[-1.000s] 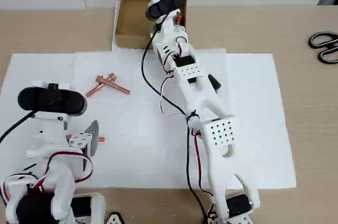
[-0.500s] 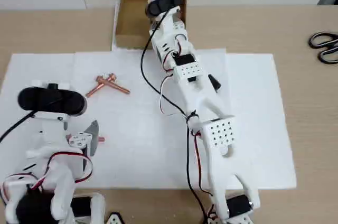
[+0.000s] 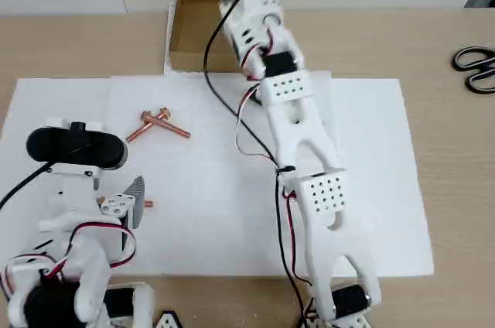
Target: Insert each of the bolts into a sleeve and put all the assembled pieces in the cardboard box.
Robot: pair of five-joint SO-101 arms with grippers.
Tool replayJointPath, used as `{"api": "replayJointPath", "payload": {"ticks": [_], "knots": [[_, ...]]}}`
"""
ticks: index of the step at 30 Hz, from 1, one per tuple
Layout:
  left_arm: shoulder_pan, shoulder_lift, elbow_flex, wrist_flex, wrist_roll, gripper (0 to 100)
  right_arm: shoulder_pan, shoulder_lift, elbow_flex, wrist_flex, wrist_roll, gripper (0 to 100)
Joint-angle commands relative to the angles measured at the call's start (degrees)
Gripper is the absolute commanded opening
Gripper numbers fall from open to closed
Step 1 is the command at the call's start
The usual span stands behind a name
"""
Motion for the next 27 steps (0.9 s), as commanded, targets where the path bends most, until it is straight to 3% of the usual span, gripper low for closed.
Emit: {"api": "replayJointPath", "payload": {"ticks": [1, 4, 11, 17, 27], "knots": [[-0.2, -0.1, -0.6, 0.0, 0.4, 20, 3.0, -1.1, -15.6, 12.4, 0.5, 19.5], [-0.1, -0.1, -0.6, 0.0, 0.4, 20, 5.6, -1.4, -22.7, 23.5, 0.4, 19.5], [-0.1, -0.2, -0.6, 0.0, 0.4, 20, 11.8, -9.0, -22.2, 43.6, 0.4, 19.5], [-0.1, -0.2, -0.6, 0.0, 0.4, 20, 12.7, -16.2, -22.2, 63.4, 0.4, 19.5], [-0.1, -0.2, -0.6, 0.0, 0.4, 20, 14.8, -23.5, -22.2, 65.9, 0.7, 19.5]]}}
